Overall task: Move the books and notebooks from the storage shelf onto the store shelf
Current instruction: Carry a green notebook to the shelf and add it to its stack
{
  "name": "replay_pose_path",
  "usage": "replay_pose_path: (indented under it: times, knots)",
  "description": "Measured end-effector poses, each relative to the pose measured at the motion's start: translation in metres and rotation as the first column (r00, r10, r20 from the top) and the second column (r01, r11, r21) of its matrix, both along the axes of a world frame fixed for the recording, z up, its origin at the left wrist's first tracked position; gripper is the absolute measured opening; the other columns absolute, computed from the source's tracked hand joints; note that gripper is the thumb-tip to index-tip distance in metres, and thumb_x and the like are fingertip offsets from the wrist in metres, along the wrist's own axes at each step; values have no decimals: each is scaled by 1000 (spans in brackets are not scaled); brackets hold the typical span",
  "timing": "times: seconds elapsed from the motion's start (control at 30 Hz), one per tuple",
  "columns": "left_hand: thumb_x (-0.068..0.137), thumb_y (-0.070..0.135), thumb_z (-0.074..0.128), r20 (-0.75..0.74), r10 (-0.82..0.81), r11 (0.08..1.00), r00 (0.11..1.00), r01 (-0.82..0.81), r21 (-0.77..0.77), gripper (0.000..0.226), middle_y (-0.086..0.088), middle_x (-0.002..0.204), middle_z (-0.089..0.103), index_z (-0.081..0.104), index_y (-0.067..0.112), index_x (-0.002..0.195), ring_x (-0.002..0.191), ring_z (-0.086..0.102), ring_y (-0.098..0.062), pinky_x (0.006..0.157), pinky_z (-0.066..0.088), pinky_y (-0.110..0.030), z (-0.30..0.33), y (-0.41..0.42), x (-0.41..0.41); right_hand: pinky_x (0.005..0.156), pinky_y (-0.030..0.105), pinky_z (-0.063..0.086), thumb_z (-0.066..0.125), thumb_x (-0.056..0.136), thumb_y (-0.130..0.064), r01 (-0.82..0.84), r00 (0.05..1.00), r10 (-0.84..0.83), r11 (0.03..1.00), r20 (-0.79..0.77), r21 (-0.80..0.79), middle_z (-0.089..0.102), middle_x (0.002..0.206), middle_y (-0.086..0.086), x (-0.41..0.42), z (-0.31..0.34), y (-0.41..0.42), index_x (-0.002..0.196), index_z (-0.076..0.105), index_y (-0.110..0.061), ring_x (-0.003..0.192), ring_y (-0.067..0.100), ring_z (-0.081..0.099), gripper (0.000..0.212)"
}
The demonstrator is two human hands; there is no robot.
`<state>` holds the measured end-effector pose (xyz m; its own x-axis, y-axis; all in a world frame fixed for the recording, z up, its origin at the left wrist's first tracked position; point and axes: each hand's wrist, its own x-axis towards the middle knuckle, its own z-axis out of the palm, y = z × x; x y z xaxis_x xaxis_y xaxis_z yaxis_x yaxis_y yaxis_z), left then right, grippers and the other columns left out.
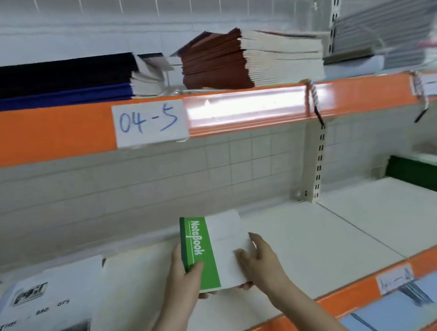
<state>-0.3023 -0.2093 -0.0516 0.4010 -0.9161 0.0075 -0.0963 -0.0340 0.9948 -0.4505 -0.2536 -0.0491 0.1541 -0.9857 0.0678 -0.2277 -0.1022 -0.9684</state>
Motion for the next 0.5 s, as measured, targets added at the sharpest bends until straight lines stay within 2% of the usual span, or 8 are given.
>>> replay_pose_path:
  times: [0.03, 0.13, 0.23, 0.3, 0.33, 0.4, 0.43, 0.5]
  knots:
    - [94, 4, 47, -16, -28, 1000, 999, 28, -1, 46, -2, 106, 63, 40, 27, 133, 73, 64, -22, 42, 45, -25, 2, -6, -19, 54, 37, 57, 49, 95, -14, 24, 1000, -24, 1000, -17, -15, 60, 110, 10, -20, 2, -2, 128, 44, -11, 75, 31, 66, 34]
    - [95, 7, 47, -102, -118, 993, 988, 120, 9, 48, 4, 106, 62, 38, 31, 135, 85, 64, -21, 55, 50, -31, 4, -20, -75, 39, 24, 48, 49, 96, -11, 76, 997, -76, 996, -7, -42, 56, 106, 6, -80, 8, -5, 134, 38, -10, 55, 19, 61, 39]
    - [96, 6, 46, -174, -182, 982, 968, 187, 13, 48, 7, 104, 60, 37, 31, 136, 88, 63, -20, 63, 51, -35, 1, -34, -130, 40, 27, 50, 49, 96, -11, 130, 991, -131, 989, -15, -71, 50, 96, -9, -137, 9, -7, 133, 37, -16, 62, 22, 61, 38]
    - [96, 6, 46, -193, -215, 975, 957, 222, 15, 50, 6, 104, 61, 35, 29, 138, 88, 63, -20, 65, 51, -35, -1, -43, -165, 50, 35, 56, 49, 96, -12, 178, 984, -179, 982, -6, -68, 52, 99, -9, -171, 9, -8, 128, 40, -20, 77, 28, 63, 34]
    - [96, 5, 45, -200, -228, 972, 953, 235, 14, 50, 3, 105, 62, 34, 28, 139, 88, 63, -20, 65, 50, -34, -2, -47, -182, 61, 41, 58, 50, 95, -13, 208, 978, -209, 976, -9, -64, 55, 106, -5, -188, 8, -9, 128, 42, -21, 88, 29, 63, 34]
    - [96, 4, 44, -210, -251, 966, 945, 257, 2, 47, -1, 110, 62, 37, 25, 137, 93, 63, -22, 71, 52, -37, -4, -52, -216, 87, 47, 52, 53, 95, -15, 273, 960, -275, 961, -42, -56, 54, 126, 3, -220, 5, -12, 136, 41, -16, 110, 30, 57, 43]
    - [96, 3, 44, -215, -262, 963, 941, 268, -4, 44, -3, 111, 63, 40, 24, 135, 96, 63, -23, 76, 53, -39, -5, -53, -232, 95, 47, 48, 54, 94, -17, 295, 953, -297, 954, -57, -48, 51, 132, 5, -235, 4, -12, 140, 38, -13, 118, 29, 54, 48]
    - [96, 1, 43, -237, -285, 958, 929, 286, -29, 39, -2, 108, 64, 45, 24, 127, 94, 64, -23, 75, 53, -36, -6, -54, -265, 96, 51, 47, 54, 94, -19, 306, 950, -308, 951, -53, -39, 50, 135, 6, -266, -2, -14, 142, 36, -9, 121, 30, 52, 53]
